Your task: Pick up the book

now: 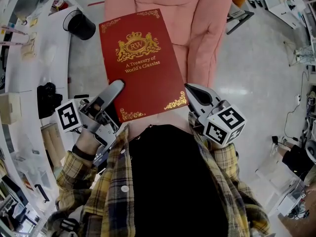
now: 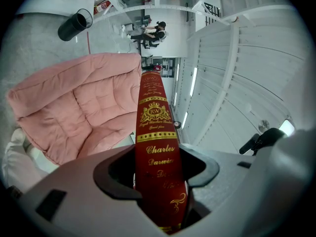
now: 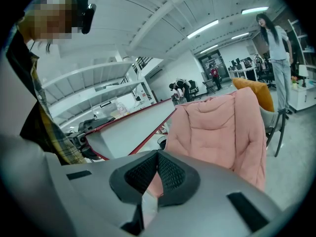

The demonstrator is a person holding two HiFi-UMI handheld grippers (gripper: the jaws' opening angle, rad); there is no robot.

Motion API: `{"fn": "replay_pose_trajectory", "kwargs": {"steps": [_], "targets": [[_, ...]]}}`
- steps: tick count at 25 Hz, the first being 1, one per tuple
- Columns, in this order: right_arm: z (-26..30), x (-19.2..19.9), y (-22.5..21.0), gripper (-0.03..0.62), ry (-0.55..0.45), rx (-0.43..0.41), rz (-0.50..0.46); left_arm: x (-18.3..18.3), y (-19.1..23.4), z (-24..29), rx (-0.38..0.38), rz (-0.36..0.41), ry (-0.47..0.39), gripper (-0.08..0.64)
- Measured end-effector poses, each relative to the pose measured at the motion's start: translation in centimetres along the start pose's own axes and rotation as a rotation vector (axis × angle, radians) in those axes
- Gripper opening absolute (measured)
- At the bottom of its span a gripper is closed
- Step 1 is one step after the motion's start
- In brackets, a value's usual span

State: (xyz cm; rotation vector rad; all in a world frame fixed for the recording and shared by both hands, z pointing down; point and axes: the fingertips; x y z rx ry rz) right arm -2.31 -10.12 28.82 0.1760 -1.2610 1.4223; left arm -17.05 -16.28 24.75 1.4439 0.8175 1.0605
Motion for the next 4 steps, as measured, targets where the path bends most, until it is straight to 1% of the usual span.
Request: {"fn": "replay_pose_trajectory", "kwargs": {"steps": [4], "targets": [[-0.06, -0.04, 0.18, 0.017, 0.005, 0.001, -0.001, -0.12, -0.25, -0.08, 0.001, -0.003, -0.001, 0.245]]}}
Point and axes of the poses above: the fingertips, and each gripper's own axes: z forward along the fingers, y to its left, x out of its underside, and after that the axes turned 10 degrees about z, right-handed
